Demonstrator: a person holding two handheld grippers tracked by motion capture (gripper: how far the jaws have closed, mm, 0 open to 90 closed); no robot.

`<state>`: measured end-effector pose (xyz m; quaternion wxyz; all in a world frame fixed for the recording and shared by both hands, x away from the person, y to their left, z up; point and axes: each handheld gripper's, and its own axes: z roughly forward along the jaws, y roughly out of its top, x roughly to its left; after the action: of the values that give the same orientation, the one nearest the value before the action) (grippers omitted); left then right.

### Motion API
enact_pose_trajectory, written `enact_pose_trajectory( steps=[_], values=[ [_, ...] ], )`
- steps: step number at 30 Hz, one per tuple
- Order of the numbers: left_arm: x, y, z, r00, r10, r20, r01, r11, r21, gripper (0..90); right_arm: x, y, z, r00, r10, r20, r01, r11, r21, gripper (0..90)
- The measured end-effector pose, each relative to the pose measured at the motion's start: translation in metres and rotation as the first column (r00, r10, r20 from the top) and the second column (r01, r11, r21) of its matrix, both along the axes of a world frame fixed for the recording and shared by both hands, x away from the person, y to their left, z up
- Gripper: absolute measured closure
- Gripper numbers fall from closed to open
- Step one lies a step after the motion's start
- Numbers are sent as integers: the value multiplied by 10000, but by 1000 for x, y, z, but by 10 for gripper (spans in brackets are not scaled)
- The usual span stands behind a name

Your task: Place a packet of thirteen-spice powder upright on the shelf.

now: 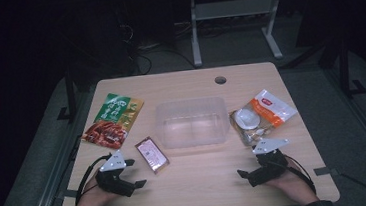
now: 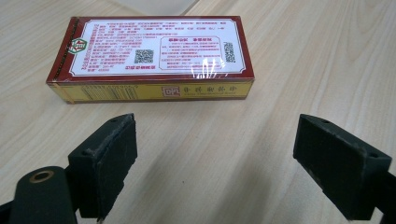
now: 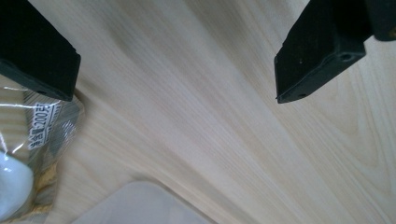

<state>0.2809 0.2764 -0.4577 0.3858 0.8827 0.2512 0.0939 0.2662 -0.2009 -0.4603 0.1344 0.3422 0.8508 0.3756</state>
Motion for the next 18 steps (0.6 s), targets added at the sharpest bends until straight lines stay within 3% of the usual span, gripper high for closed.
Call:
enact_pose_trajectory(
  steps=[9, 15, 16, 18],
  values=[
    [4, 3, 4, 9998, 188, -89, -187, 9997, 136, 150, -2, 2, 3, 9999, 107, 76, -109, 9998, 187, 0],
    [11, 11, 11, 9975, 648, -287, -649, 9979, 0, 253, -4, 5, 6, 9997, 225, 4, -225, 9993, 293, 0],
    [12, 13, 13, 9977, 633, -245, -634, 9980, -21, 324, -4, 5, 7, 9997, 235, 42, -237, 9992, 318, 0],
    [13, 14, 16, 9969, 769, -181, -772, 9969, -142, 355, -4, 6, 7, 9997, 248, 49, -250, 9992, 325, 0]
  ],
)
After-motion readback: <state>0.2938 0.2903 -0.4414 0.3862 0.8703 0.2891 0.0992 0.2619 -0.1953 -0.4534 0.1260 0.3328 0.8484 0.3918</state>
